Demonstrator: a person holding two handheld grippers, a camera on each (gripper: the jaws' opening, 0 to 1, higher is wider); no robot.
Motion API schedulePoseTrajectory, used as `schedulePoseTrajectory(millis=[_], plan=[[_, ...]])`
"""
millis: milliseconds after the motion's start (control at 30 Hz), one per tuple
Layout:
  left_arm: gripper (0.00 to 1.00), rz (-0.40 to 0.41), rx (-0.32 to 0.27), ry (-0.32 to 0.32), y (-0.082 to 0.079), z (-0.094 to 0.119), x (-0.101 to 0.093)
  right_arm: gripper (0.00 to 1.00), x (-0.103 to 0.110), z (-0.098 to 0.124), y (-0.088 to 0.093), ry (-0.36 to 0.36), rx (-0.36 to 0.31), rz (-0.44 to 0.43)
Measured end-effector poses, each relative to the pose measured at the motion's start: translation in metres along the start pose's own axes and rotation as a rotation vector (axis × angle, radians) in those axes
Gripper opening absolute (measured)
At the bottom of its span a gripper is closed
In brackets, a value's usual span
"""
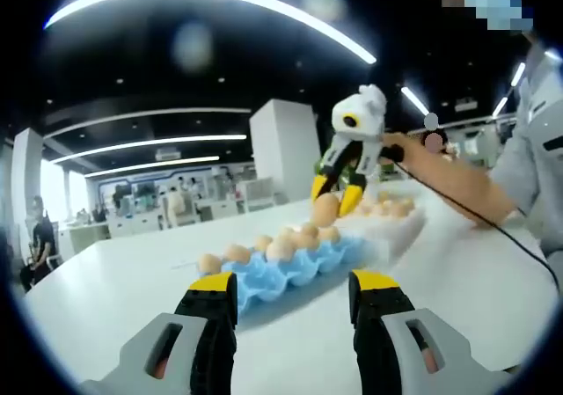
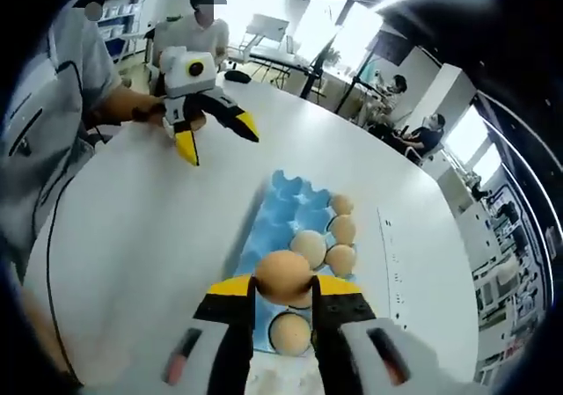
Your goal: Pick up the eggs on the table and place them into the egg tray on the table
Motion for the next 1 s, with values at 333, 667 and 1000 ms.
schedulePoseTrajectory(millis=[333,667,1000], plan=[[0.51,0.003,0.000,0.000,0.000,0.000,0.001,0.26,-0.015,-0.011,-0.021,0.061,-0.087,-0.022],[0.51,0.005,-0.005,-0.002,-0.001,0.001,0.002,0.26,-0.018,-0.025,-0.033,0.094,-0.099,-0.053],[0.51,0.005,-0.009,-0.005,-0.001,0.002,0.003,0.26,-0.027,-0.033,-0.049,0.106,-0.172,-0.185]])
Point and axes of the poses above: the point that each gripper's makers call its tool centre point, and the gripper's own axes: z roughly backward along the fingers, x roughly to its left, y roughly out of its underside, the point moved 3 cm from there along z, roughly backward along the fingers, and after that the axes turned 14 degrees about x, right-handed, at the moved point
